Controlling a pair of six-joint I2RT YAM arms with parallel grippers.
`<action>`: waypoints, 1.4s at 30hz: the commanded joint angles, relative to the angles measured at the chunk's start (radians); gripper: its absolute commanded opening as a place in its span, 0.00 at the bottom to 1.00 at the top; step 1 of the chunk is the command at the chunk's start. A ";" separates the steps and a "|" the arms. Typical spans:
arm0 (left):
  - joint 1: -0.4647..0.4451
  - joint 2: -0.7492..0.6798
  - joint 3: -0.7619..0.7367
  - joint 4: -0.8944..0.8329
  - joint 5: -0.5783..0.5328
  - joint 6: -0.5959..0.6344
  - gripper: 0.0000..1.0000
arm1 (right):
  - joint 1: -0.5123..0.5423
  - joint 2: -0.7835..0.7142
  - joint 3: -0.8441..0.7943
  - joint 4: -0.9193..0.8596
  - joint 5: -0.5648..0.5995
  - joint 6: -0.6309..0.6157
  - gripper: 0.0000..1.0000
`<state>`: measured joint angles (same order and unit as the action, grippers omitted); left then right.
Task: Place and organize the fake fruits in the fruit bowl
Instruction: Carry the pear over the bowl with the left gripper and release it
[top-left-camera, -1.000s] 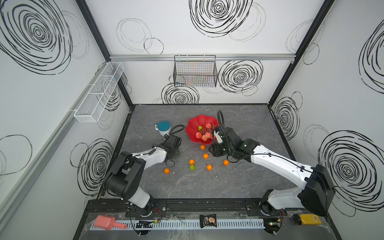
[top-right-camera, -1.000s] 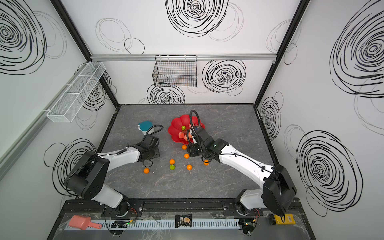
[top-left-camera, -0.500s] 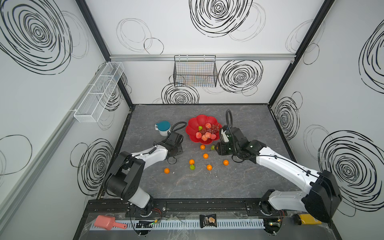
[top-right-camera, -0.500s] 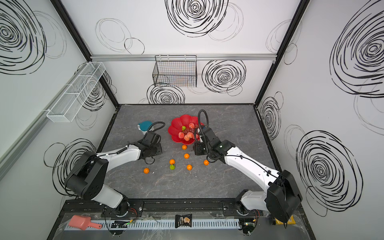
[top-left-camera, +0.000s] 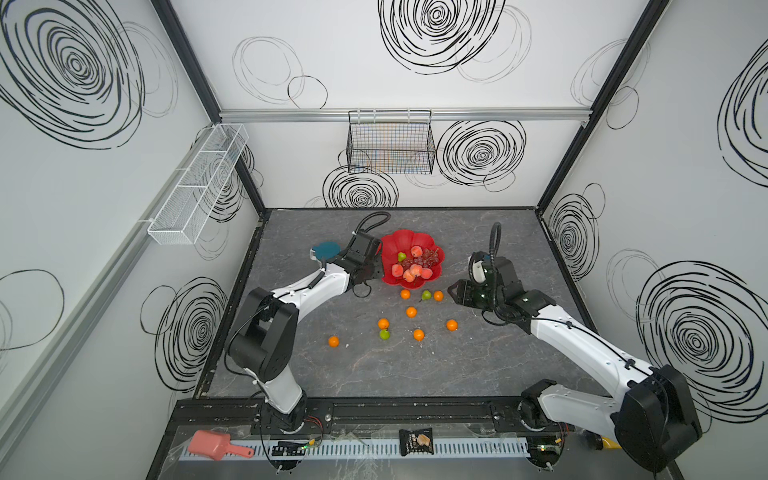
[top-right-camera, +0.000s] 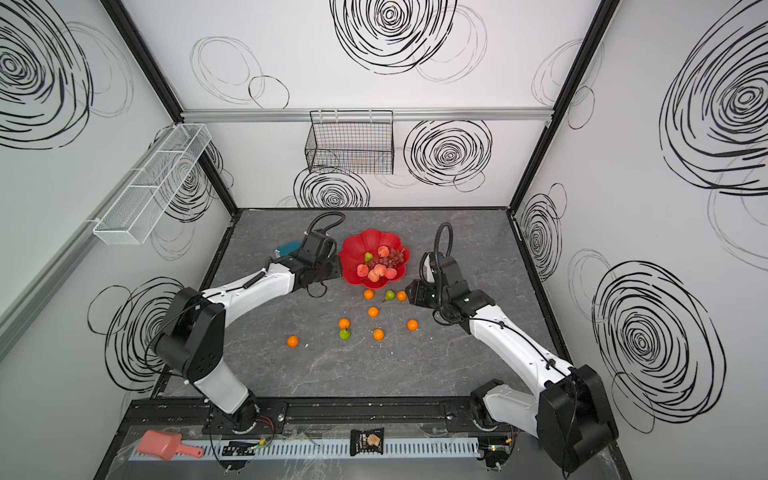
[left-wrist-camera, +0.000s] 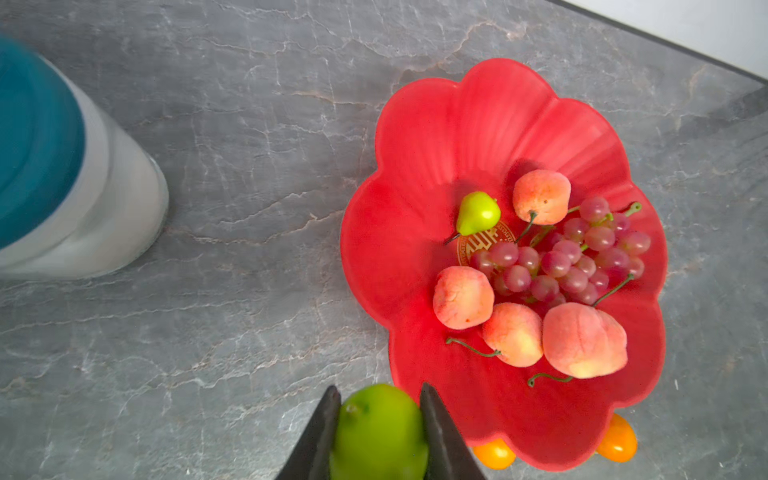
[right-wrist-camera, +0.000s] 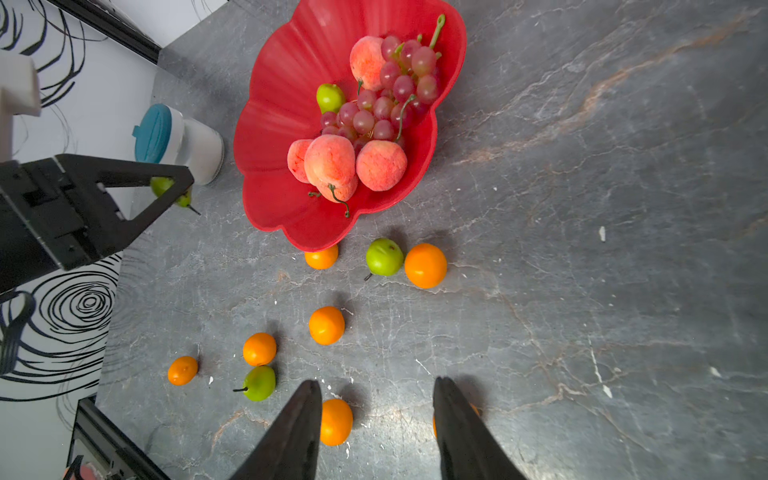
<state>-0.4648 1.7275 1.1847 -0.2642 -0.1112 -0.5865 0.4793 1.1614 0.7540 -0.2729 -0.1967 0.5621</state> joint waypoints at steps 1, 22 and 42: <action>-0.005 0.061 0.088 -0.034 0.006 0.029 0.29 | -0.016 0.017 0.024 0.021 -0.045 0.010 0.48; 0.000 0.448 0.503 -0.150 0.017 0.106 0.28 | -0.082 0.119 0.054 0.033 -0.123 -0.022 0.48; -0.006 0.405 0.502 -0.170 0.013 0.122 0.46 | -0.098 0.108 0.069 -0.009 -0.133 -0.034 0.48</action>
<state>-0.4648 2.1895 1.6756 -0.4213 -0.0933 -0.4774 0.3840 1.2896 0.7937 -0.2584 -0.3260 0.5362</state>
